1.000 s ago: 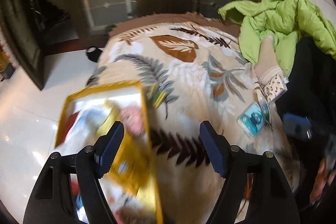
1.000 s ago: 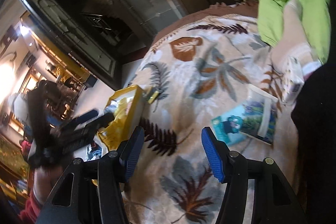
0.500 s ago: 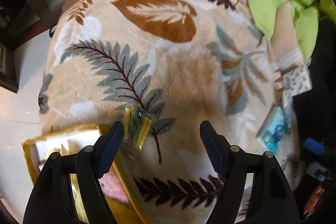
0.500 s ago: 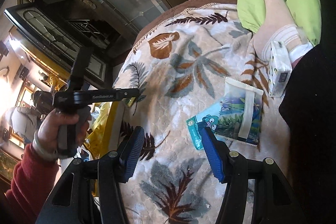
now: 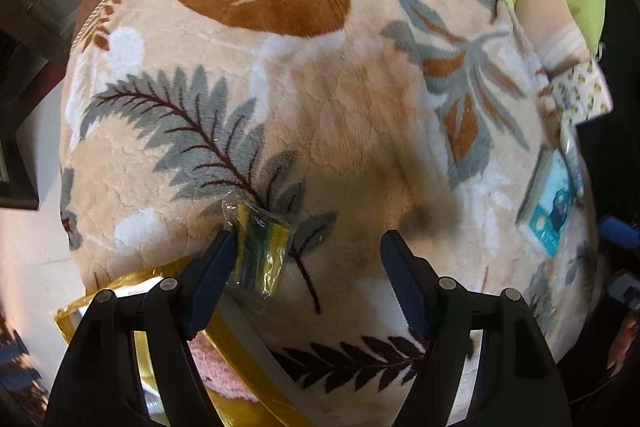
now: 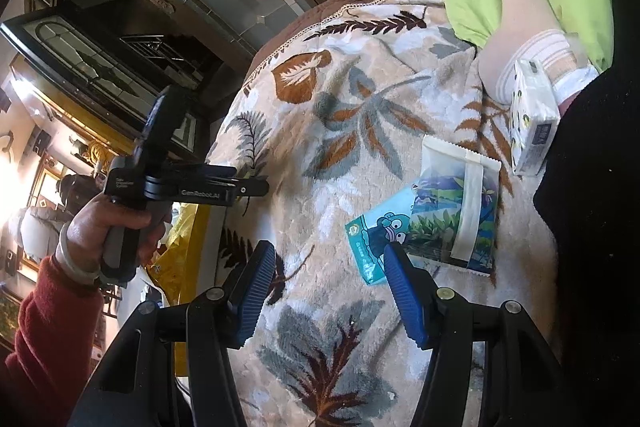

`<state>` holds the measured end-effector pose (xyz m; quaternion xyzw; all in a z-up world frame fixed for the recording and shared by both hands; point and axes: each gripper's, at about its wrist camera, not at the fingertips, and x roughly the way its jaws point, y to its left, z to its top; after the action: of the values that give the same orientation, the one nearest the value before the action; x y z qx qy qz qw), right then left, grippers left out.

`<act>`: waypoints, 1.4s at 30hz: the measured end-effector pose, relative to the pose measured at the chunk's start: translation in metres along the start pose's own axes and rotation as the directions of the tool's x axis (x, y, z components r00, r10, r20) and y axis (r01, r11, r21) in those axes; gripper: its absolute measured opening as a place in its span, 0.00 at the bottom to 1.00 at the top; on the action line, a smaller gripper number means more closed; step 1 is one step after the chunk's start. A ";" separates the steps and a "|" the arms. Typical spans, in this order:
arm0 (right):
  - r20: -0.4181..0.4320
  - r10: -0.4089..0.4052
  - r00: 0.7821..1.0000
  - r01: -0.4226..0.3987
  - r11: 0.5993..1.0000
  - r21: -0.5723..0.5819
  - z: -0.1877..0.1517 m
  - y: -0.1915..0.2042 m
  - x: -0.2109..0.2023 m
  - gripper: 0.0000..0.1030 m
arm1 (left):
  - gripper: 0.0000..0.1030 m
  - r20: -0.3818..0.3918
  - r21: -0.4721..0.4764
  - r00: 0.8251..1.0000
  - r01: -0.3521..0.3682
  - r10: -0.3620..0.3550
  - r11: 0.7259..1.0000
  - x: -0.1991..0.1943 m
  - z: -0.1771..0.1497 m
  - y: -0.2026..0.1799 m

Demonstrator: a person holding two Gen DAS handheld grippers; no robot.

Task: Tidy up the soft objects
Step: 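Grasp the clear bag of yellow sticks with the left tool while the right tool reaches the blue cartoon packet, then grasp the blue cartoon packet with the right tool while the left tool holds the clear bag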

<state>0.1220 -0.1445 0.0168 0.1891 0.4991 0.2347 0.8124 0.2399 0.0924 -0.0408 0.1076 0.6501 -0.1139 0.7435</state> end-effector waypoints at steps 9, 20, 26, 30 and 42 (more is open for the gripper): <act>0.011 -0.004 1.000 0.004 1.000 0.023 0.002 -0.005 -0.002 0.58 | 0.27 0.028 -0.025 0.999 -0.017 0.017 1.000 -0.001 0.000 0.012; 0.016 -0.001 1.000 0.001 0.999 0.041 0.002 -0.009 -0.005 0.58 | 0.26 0.024 -0.027 0.997 -0.079 0.079 0.997 0.009 -0.004 0.001; 0.022 -0.067 0.997 0.067 0.998 0.006 0.003 -0.012 -0.006 0.58 | 0.20 0.053 -0.029 0.998 -0.033 0.035 0.999 0.005 -0.010 -0.006; -0.027 -0.094 0.995 0.093 0.995 -0.044 -0.004 -0.009 0.007 0.58 | 0.20 0.096 -0.024 0.995 0.018 -0.015 1.000 -0.001 -0.025 -0.026; -0.039 -0.114 0.993 0.118 0.988 0.103 0.026 -0.034 0.013 0.68 | 0.20 0.201 -0.050 0.974 0.113 -0.101 0.992 -0.030 -0.071 -0.072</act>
<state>0.1569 -0.1669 0.0005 0.1986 0.5342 0.1634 0.8053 0.1470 0.0469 -0.0215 0.0378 0.5809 -0.1439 0.8003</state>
